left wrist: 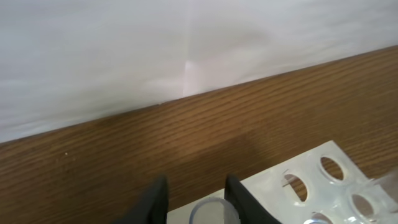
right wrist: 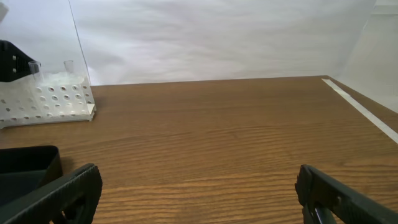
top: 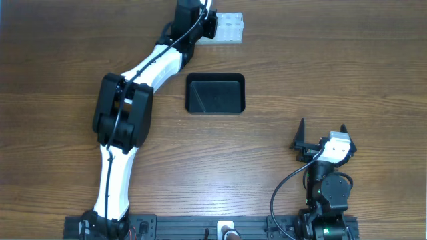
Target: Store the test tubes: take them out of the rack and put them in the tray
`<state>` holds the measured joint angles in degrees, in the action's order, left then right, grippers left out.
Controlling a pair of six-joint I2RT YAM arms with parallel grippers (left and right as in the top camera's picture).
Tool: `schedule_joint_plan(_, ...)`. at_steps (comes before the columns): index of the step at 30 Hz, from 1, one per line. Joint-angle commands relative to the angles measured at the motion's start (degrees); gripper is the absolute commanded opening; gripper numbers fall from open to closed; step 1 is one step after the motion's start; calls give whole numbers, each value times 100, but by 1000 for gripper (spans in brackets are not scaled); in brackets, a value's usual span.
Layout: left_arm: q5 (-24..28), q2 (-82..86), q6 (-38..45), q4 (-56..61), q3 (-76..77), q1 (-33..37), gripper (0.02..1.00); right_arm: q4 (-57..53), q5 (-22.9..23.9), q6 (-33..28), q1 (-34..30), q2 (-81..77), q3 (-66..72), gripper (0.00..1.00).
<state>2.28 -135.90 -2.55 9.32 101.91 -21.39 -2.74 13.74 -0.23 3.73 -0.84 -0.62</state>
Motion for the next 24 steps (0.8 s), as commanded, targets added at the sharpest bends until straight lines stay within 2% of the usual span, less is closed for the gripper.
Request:
schedule_joint_plan(1,92,-170,79,39,131,57,272,-7,72,-26,-44,55,33,991)
schedule_joint_plan(14,94,-173,76,166,131,57,119,-7,72,-26,-44,55,33,991)
schedule_joint_plan(24,133,-125,55,160,188,22,91,-7,72,-26,-44,55,33,993)
